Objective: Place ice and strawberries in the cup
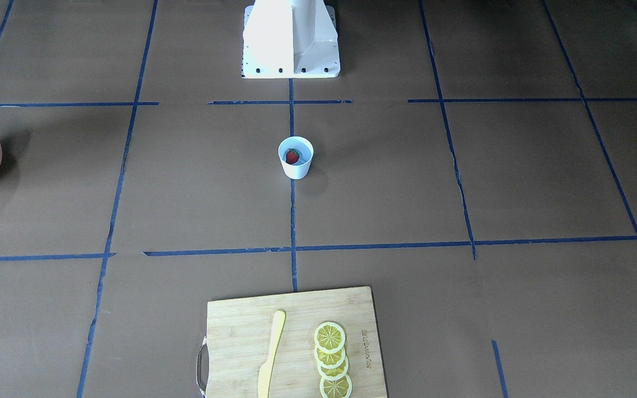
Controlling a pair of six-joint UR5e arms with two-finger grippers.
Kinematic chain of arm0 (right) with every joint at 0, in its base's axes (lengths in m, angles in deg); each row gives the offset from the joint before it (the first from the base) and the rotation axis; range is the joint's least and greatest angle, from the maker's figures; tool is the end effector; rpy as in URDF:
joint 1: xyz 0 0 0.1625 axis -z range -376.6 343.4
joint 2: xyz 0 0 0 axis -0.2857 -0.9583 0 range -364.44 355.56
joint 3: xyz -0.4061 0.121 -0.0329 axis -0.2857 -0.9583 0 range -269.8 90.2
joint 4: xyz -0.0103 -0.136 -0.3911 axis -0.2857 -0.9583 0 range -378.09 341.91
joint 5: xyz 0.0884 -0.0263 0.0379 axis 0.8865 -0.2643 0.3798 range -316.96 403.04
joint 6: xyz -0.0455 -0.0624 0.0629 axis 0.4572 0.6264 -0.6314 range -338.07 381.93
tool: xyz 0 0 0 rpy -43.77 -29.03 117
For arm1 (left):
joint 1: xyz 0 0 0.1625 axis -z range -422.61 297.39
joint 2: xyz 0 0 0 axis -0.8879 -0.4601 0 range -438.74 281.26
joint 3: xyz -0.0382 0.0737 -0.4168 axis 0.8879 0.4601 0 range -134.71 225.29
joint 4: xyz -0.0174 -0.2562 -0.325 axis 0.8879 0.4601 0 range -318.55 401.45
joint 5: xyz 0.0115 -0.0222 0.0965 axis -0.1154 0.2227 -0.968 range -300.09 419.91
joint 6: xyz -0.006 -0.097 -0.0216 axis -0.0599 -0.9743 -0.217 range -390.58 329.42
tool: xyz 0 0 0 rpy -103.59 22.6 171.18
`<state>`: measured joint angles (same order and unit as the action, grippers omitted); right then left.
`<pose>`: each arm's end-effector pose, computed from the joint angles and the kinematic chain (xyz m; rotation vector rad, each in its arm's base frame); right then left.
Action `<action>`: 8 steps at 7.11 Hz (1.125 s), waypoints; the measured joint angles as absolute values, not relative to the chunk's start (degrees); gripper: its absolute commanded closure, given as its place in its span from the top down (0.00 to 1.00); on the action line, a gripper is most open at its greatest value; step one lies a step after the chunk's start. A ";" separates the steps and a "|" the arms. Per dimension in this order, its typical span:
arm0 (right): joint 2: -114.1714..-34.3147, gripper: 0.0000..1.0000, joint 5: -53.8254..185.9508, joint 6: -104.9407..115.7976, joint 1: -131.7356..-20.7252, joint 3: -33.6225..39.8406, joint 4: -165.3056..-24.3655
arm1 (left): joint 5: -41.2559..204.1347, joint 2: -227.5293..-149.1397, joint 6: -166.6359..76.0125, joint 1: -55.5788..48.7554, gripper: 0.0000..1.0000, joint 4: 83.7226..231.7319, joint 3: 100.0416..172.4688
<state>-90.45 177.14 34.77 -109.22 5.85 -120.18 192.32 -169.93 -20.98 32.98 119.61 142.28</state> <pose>0.0873 -0.5093 0.5965 0.0632 -0.7687 -0.1529 -0.1137 -0.4831 0.6113 0.0376 0.7415 0.0433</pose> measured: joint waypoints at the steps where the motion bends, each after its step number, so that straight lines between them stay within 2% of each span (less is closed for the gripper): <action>1: -90.47 1.00 177.12 34.56 -109.19 5.22 -120.15 | 192.54 -169.11 -21.05 32.30 1.00 119.54 140.54; 3: -91.53 1.00 177.07 34.81 -109.81 4.92 -120.06 | 193.01 -167.45 -21.66 31.74 1.00 120.00 139.21; 6: -98.70 1.00 174.23 34.48 -110.01 7.80 -116.80 | 195.11 -166.78 -21.91 31.54 1.00 120.79 139.24; 8: -100.49 1.00 172.83 34.27 -109.62 8.16 -115.79 | 195.47 -166.23 -21.29 31.34 1.00 122.00 139.01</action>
<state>-100.49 172.83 34.27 -109.62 8.16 -115.79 195.47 -166.23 -21.29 31.34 122.00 139.01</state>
